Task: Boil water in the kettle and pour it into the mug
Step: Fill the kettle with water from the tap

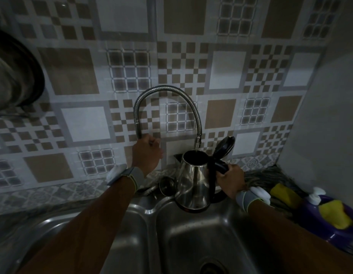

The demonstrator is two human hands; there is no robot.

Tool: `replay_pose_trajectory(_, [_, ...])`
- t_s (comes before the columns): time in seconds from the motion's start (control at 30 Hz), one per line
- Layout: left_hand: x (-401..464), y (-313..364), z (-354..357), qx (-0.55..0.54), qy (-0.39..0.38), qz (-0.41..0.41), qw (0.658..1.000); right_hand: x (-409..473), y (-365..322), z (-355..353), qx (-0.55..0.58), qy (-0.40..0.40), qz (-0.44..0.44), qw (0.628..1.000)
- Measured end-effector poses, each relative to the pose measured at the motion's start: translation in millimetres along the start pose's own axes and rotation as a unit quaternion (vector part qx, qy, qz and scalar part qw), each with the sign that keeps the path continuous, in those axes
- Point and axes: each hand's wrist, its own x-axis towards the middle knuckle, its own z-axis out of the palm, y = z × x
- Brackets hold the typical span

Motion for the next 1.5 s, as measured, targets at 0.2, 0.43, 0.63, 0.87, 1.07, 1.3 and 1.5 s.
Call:
replay_pose_trajectory(0.2, [-0.2,0.8,0.5,-0.026,0.002,0.005,1.000,-1.5,-1.3,-0.9,-0.002,-0.001,0.001,1.000])
replay_pose_trajectory(0.43, [1.7,-1.0,1.4,-0.042,-0.001,-0.008,0.999,-1.9,-1.7,-2.1,-0.002,-0.011,0.007,1.000])
replay_pose_trajectory(0.63, [1.2,-0.9,1.0,-0.030,0.000,0.004,1.000,-1.9,-1.6,-1.2,-0.003,-0.010,0.016,1.000])
replay_pose_trajectory(0.87, [2.0,-1.3,0.5,-0.044,-0.007,0.005,0.999,-3.1,-3.7,-2.1,0.001,-0.011,0.026,1.000])
replay_pose_trajectory(1.07, [3.0,-1.7,1.3,-0.057,-0.007,0.005,0.998,-2.2,-3.5,-2.4,-0.001,-0.018,0.023,1.000])
replay_pose_trajectory(1.3, [2.7,-2.6,0.3,-0.051,-0.002,-0.001,0.999,-3.2,-4.0,-2.1,-0.001,-0.007,0.014,1.000])
replay_pose_trajectory(1.5, [0.6,0.3,-0.4,-0.037,-0.004,0.001,0.999,-4.6,-5.3,-5.3,0.004,-0.020,0.017,1.000])
